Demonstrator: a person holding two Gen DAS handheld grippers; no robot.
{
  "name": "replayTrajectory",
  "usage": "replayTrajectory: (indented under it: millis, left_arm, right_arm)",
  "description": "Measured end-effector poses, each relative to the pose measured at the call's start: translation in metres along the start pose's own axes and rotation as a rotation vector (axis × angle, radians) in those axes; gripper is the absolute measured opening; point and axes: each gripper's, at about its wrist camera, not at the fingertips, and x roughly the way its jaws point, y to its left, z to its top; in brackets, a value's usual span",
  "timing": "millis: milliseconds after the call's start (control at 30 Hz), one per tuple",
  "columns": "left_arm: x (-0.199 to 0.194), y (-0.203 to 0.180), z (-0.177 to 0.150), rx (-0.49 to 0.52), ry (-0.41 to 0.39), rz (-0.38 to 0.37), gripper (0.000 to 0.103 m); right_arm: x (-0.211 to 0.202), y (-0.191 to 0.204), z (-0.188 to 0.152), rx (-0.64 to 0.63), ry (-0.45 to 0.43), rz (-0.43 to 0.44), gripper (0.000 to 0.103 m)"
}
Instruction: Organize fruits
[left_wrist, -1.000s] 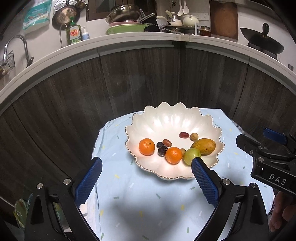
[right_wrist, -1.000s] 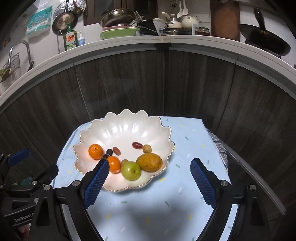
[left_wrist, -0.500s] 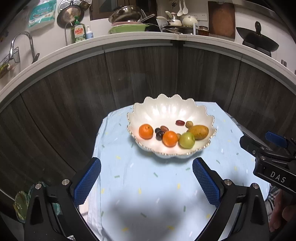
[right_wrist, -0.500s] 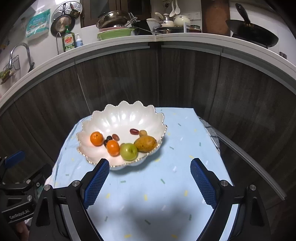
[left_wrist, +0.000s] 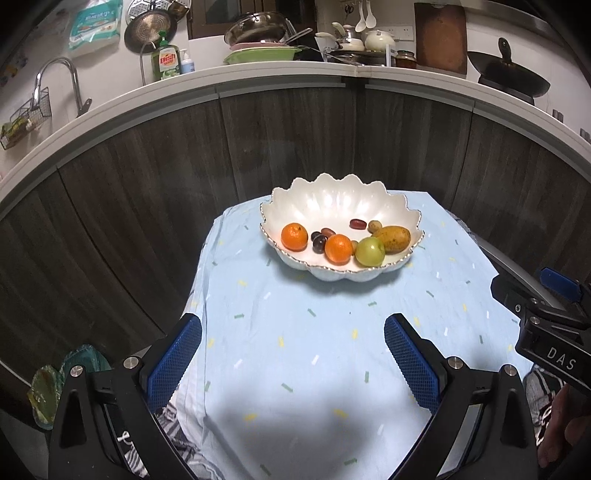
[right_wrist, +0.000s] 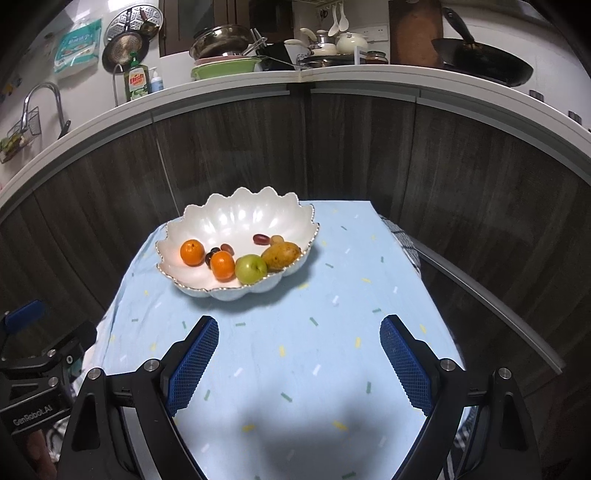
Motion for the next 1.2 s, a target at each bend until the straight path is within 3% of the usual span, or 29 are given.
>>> replayTrajectory:
  millis: [667,1200]
  left_arm:
    - [-0.041,-0.003,-0.056,-0.036,0.009,-0.004,0.101]
    - [-0.055,0.000,-0.062,-0.048,-0.013,0.013,0.102]
  right_arm:
    - [-0.038,-0.006,-0.050,0.012,0.011,-0.002,0.090]
    - [-0.055,-0.012,-0.056,0.027,-0.019,-0.012,0.090]
